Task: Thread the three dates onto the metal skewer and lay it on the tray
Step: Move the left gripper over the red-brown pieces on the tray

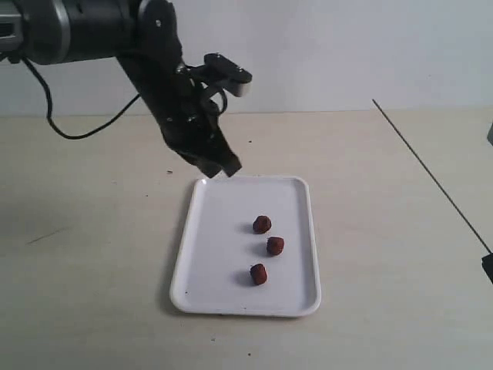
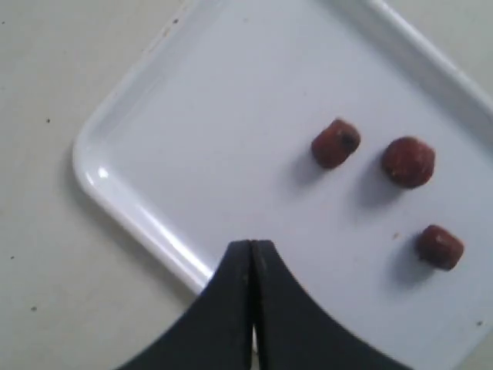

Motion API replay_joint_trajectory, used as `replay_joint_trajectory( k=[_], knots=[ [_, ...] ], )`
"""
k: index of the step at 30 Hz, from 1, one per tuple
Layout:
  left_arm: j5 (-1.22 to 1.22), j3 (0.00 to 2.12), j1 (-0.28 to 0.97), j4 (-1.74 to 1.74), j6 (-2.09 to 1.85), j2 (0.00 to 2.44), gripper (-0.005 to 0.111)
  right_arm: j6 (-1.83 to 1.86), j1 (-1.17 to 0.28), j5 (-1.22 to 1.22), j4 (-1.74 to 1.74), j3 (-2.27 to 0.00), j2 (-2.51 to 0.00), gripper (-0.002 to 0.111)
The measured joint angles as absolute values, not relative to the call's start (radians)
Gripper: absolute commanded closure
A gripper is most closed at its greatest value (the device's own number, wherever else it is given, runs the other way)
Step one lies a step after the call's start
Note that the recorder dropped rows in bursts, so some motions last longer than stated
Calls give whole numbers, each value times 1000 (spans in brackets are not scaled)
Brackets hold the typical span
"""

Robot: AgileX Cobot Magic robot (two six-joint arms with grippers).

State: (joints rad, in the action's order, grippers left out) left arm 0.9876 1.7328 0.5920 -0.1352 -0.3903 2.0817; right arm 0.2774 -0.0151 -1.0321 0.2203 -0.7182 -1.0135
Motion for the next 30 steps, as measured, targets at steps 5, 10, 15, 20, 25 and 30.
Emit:
replay_joint_trajectory(
  k=[5,10,15,20,25,30],
  knots=[
    [1003,1772,631,-135,-284,2112,107,277,-15,-1025,222,-718,-1013,108],
    [1109,1773,634,-133,-266,2124,107,279,-15,-1025,222,-718,-1013,108],
    [1178,1773,634,-131,-304,2126,107,279,-15,-1024,222,-718,-1013,108],
    [1173,1773,634,-131,-375,2128,107,279,-15,-1024,220,-718,-1013,108],
    [1134,1773,634,-129,-415,2144,107,279,-15,-1024,220,-718,-1013,108],
    [1067,1773,634,-121,-430,2167,107,279,-15,-1024,220,-718,-1013,108]
  ],
)
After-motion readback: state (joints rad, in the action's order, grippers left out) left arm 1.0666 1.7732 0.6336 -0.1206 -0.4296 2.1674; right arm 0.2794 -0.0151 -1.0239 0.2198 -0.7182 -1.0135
